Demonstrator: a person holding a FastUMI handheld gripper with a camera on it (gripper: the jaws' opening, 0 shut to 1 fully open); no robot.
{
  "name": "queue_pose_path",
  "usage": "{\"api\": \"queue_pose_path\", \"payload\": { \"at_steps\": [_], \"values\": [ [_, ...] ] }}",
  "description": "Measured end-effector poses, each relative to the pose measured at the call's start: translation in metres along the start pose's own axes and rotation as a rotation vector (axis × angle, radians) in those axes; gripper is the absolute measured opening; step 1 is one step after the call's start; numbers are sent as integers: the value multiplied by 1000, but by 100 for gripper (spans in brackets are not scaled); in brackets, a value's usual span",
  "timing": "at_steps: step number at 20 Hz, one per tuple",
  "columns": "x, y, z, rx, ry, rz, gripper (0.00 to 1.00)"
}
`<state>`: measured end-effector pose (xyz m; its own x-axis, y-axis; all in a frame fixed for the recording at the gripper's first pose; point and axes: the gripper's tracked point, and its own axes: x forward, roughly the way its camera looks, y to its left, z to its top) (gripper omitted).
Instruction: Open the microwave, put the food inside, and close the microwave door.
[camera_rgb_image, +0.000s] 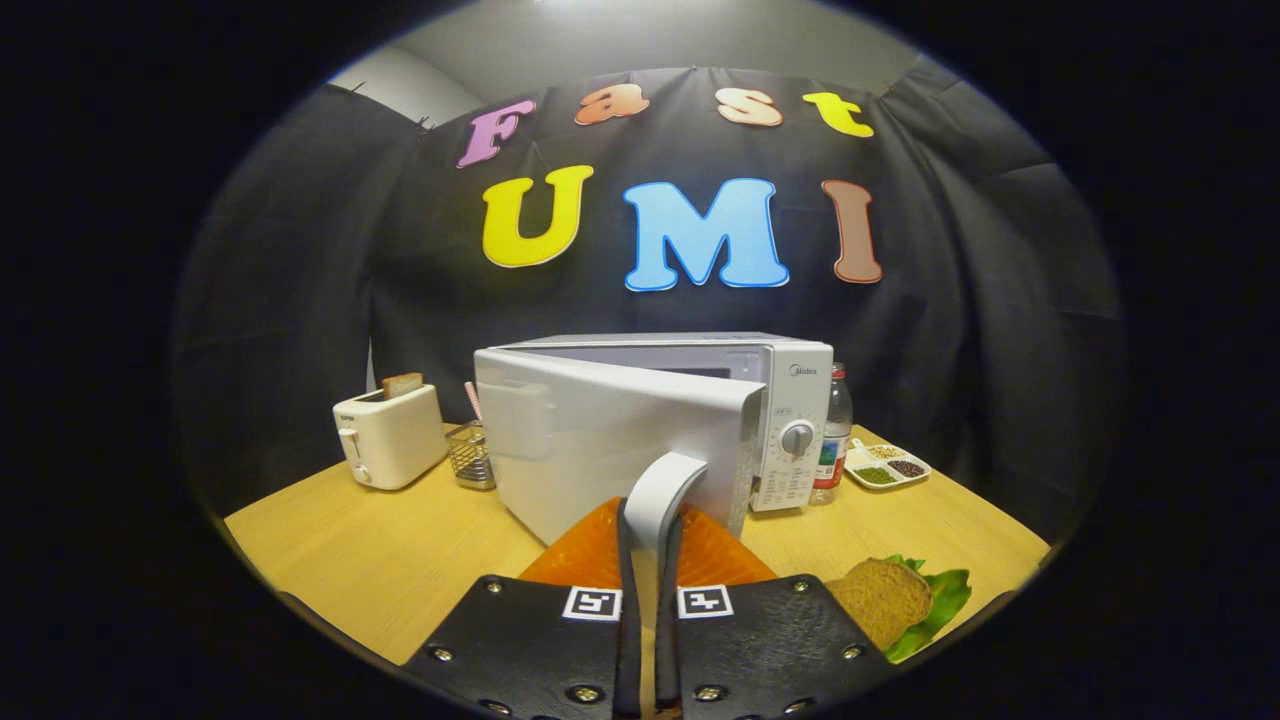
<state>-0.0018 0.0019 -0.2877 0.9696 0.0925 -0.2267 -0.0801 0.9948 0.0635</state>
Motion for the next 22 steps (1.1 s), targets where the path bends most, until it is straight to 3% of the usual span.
{"api": "queue_pose_path", "payload": {
  "at_steps": [7,17,22],
  "values": [
    [-38,105,-11,-1,-30,159,6],
    [-42,185,-16,-11,-180,-48,7],
    [-49,210,-25,-44,-185,-33,7]
  ]
}}
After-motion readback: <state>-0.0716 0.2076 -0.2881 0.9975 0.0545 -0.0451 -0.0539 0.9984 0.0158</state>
